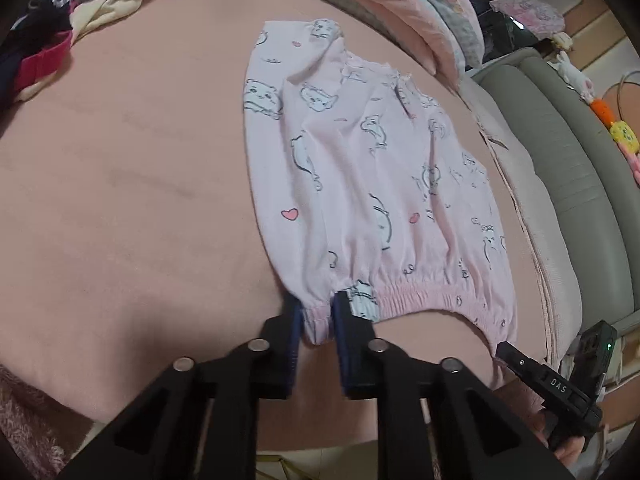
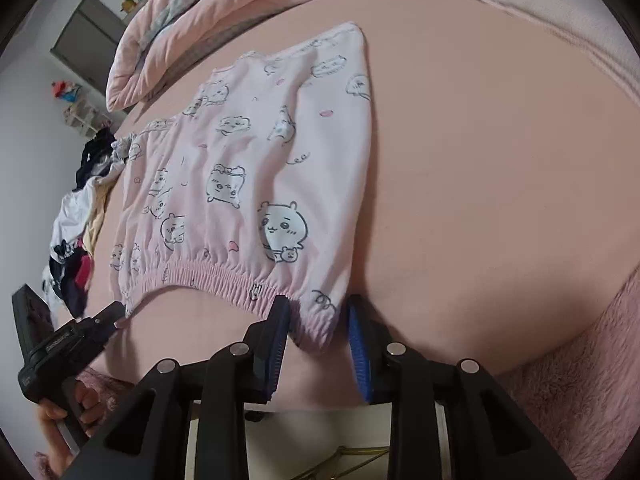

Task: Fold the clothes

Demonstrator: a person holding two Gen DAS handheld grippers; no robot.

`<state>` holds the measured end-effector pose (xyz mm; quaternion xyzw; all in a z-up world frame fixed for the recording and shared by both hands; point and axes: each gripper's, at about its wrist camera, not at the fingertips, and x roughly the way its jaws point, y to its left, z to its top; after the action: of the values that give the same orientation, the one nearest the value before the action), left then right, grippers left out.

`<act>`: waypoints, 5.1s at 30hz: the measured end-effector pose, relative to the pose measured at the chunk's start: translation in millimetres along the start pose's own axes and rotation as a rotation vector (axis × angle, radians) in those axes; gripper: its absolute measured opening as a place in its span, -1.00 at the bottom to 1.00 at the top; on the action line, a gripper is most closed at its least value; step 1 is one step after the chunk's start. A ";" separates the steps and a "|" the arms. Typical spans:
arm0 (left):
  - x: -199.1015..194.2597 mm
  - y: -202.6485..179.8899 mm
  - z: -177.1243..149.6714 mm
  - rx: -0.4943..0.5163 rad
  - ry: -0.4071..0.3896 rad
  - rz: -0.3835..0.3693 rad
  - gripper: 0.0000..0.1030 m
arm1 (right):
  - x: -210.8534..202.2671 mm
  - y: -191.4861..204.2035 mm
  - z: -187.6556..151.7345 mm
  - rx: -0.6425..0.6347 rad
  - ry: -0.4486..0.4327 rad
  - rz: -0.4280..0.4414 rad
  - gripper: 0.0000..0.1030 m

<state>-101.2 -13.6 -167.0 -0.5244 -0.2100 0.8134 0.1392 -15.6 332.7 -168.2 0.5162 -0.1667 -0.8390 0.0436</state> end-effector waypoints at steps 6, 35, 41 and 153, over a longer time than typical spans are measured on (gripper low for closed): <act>-4.6 -0.6 -11.0 0.050 0.014 0.045 -0.82 | 3.4 15.2 -10.9 -0.069 0.035 -0.061 -0.67; 94.8 103.4 293.7 -0.418 0.194 -0.106 -0.50 | 129.3 182.2 277.0 -0.292 0.102 0.027 -0.44; 103.9 78.7 296.7 -0.398 0.265 -0.105 -0.50 | 182.7 218.5 313.2 -0.325 0.212 -0.020 -0.19; -53.4 72.7 57.9 -0.112 -0.033 0.041 -0.50 | 62.9 80.7 101.4 -0.146 0.038 0.103 -0.82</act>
<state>-132.5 -112.3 -139.1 -0.5222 -0.2467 0.8115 0.0892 -142.0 265.2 -153.8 0.5182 -0.1304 -0.8356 0.1274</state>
